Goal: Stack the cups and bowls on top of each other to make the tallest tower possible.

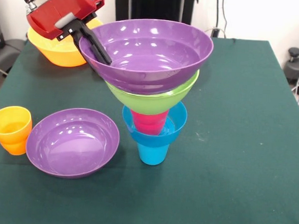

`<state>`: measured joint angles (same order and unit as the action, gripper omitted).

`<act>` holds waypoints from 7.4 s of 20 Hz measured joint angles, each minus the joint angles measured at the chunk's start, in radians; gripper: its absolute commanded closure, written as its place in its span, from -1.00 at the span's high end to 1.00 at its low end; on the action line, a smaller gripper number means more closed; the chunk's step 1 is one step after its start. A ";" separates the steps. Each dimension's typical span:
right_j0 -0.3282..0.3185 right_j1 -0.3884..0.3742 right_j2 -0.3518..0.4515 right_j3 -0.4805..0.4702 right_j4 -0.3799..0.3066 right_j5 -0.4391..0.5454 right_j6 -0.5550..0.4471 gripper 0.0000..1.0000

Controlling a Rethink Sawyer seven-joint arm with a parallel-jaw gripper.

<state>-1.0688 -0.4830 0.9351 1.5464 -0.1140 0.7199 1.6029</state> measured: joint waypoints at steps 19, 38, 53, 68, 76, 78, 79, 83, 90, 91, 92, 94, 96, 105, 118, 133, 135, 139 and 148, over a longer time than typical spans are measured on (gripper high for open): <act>-0.053 0.000 -0.004 0.092 0.000 0.000 0.000 -1.00; -0.055 0.000 -0.004 0.124 -0.004 0.000 0.000 -1.00; -0.055 0.026 -0.005 0.124 -0.012 0.000 0.000 -1.00; -0.055 0.030 -0.009 0.121 -0.020 0.000 0.000 -1.00; -0.054 0.030 -0.013 0.116 -0.024 0.000 0.000 -1.00; -0.054 0.030 -0.014 0.113 -0.025 0.000 0.000 -1.00; -0.054 0.030 -0.014 0.112 -0.025 0.000 0.000 -1.00; -0.052 0.030 -0.016 0.102 -0.025 0.000 0.000 -1.00; -0.049 0.031 -0.016 0.085 -0.028 0.000 0.000 -1.00; -0.048 0.032 -0.016 0.083 -0.029 0.000 0.000 -1.00; -0.047 0.032 -0.016 0.082 -0.029 0.000 0.000 -1.00; -0.046 0.032 -0.016 0.082 -0.030 0.000 0.000 -1.00; -0.043 0.032 -0.016 0.082 -0.031 0.000 0.000 -1.00; -0.035 0.034 -0.016 0.082 -0.034 0.000 0.000 -1.00; -0.035 0.034 -0.019 0.078 -0.035 0.000 0.000 -1.00; -0.035 0.035 -0.023 0.025 -0.053 0.000 0.000 -1.00; -0.035 0.035 -0.023 0.025 -0.054 0.000 0.000 -1.00; -0.035 0.035 -0.023 0.025 -0.057 0.000 0.000 -1.00; -0.035 0.035 -0.023 0.027 -0.060 -0.005 0.000 -1.00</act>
<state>-1.1033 -0.4485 0.9122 1.5737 -0.1745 0.7147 1.6029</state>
